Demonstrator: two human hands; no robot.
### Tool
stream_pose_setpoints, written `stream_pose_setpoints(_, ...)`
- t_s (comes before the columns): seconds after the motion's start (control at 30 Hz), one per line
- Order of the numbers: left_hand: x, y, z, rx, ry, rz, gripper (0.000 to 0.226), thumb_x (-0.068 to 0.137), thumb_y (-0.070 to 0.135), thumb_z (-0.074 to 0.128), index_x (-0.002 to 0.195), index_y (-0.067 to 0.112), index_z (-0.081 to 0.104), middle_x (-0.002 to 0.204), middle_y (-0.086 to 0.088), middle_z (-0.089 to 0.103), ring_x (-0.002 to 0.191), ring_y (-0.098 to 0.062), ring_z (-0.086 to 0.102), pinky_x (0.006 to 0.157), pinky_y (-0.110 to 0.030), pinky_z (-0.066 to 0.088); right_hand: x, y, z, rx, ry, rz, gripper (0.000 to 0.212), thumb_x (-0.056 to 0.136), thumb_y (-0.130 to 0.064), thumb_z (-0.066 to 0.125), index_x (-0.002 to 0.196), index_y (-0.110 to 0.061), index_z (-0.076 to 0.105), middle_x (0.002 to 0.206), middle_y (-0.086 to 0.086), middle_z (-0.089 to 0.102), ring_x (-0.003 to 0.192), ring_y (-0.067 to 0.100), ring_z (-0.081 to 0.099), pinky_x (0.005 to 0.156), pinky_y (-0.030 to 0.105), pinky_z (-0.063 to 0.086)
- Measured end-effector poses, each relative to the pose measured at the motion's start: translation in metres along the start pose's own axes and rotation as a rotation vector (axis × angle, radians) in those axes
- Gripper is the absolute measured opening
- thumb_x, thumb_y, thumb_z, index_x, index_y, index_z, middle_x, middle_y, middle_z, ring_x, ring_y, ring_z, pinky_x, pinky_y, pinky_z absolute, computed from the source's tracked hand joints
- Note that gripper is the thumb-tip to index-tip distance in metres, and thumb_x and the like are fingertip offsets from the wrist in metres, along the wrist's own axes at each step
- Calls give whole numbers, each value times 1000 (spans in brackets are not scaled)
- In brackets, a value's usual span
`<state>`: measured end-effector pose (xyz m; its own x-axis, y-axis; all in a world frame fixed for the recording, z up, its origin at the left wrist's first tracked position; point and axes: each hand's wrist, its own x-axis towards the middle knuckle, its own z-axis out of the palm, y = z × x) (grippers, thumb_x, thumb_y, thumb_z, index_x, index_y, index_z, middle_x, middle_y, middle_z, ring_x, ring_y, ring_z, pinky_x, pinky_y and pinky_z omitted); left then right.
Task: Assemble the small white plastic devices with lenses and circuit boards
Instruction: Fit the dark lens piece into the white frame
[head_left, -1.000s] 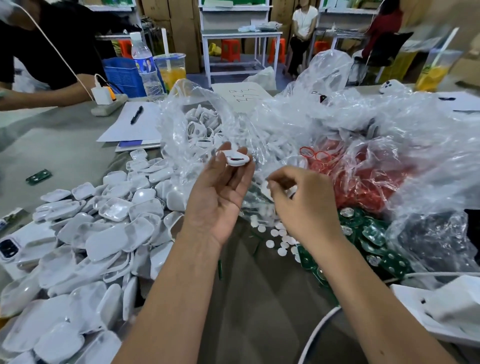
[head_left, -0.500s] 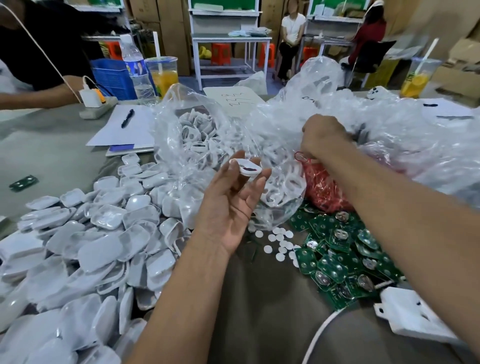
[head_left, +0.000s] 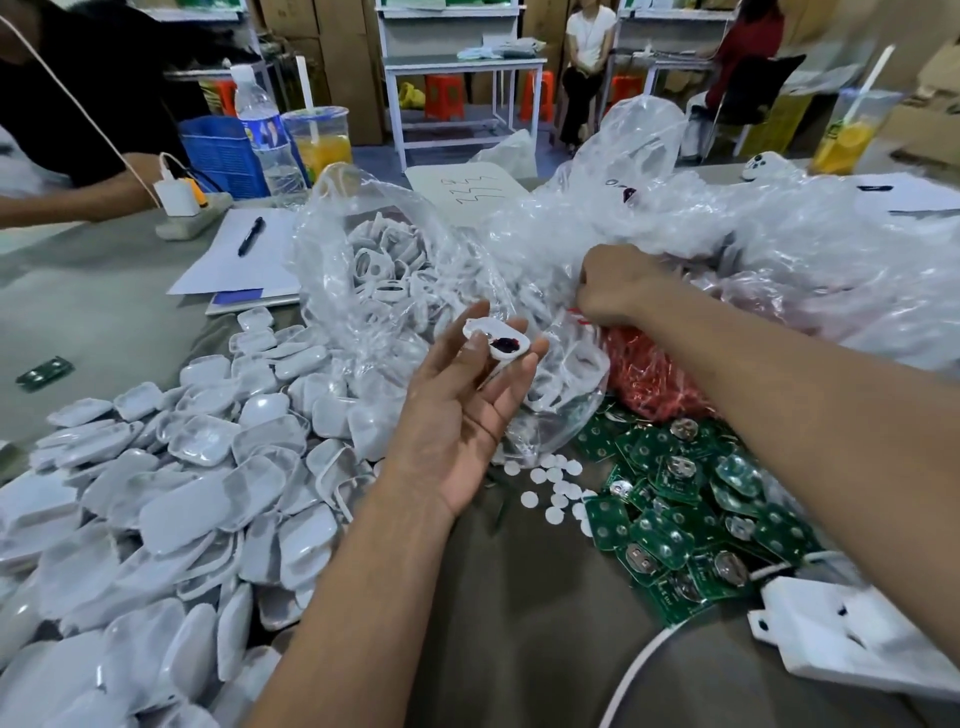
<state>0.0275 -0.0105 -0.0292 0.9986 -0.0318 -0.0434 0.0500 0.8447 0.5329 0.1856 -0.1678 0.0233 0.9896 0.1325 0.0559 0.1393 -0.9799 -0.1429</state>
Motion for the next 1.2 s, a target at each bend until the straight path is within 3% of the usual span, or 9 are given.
stream_pose_setpoints(0.23, 0, -4, 0, 22, -3, -1, 46, 86, -1, 64, 131, 6, 65, 148, -31, 48, 117, -49, 65, 81, -37, 64, 8, -3, -6, 124, -13, 10, 25, 92, -19, 73, 105, 2, 72, 96, 15, 65, 99, 33, 67, 72, 31, 48)
stream_pose_setpoints(0.33, 0, -4, 0, 4, -11, -19, 48, 86, -1, 64, 133, 6, 63, 141, -30, 56, 115, -48, 66, 80, -37, 64, 8, -3, -3, 137, -20, 31, 39, 100, -35, 67, 115, 1, 68, 107, 14, 62, 105, 33, 62, 78, 30, 44)
stream_pose_setpoints(0.43, 0, -4, 0, 6, -8, -21, 46, 87, 0, 63, 133, 7, 64, 129, -25, 67, 115, -47, 67, 81, -37, 64, 10, -2, 4, 190, -11, 53, 29, 101, -20, 62, 125, -6, 69, 128, 13, 66, 117, 32, 62, 81, 28, 44)
stream_pose_setpoints(0.57, 0, -4, 2, 17, -23, -19, 45, 86, 2, 63, 131, 8, 64, 134, -26, 64, 115, -46, 67, 86, -37, 63, 12, 1, 2, 302, 37, 148, 29, 94, -14, 69, 122, -8, 71, 125, 13, 70, 114, 31, 66, 94, 34, 57)
stream_pose_setpoints(0.73, -1, -3, 4, -4, -35, -23, 48, 88, 1, 62, 135, 7, 60, 129, -24, 68, 114, -45, 68, 85, -38, 63, 12, 5, -6, 662, -15, 283, 9, 88, -7, 72, 93, -2, 66, 91, 15, 68, 72, 27, 66, 62, 29, 52)
stream_pose_setpoints(0.8, -1, -3, 4, -10, -35, -24, 48, 88, 0, 61, 136, 7, 59, 129, -24, 68, 114, -45, 68, 84, -38, 63, 15, 7, -10, 706, 17, 321, 7, 92, -9, 64, 94, -2, 66, 100, 18, 70, 80, 31, 68, 66, 34, 49)
stream_pose_setpoints(0.97, -1, -3, 4, 0, -38, -26, 47, 88, 2, 62, 134, 9, 60, 123, -21, 71, 115, -45, 68, 83, -38, 63, 18, 21, -19, 98, 183, 206, 42, 88, -2, 58, 128, -9, 69, 131, 20, 64, 114, 39, 64, 94, 40, 57)
stream_pose_setpoints(1.07, 0, -4, 3, 34, -39, -22, 41, 90, 4, 62, 129, 13, 65, 107, -13, 76, 112, -44, 69, 80, -37, 64, 18, 27, -20, -172, 92, 201, 67, 87, -4, 65, 150, -20, 49, 150, 21, 41, 134, 42, 51, 107, 47, 50)
stream_pose_setpoints(1.2, 3, -5, 3, 43, -23, -29, 37, 88, 7, 64, 123, 15, 70, 106, -11, 73, 108, -42, 72, 71, -34, 65, 21, 27, -18, -272, 31, 179, 66, 87, -7, 68, 149, -15, 48, 153, 23, 38, 138, 41, 48, 106, 47, 49)
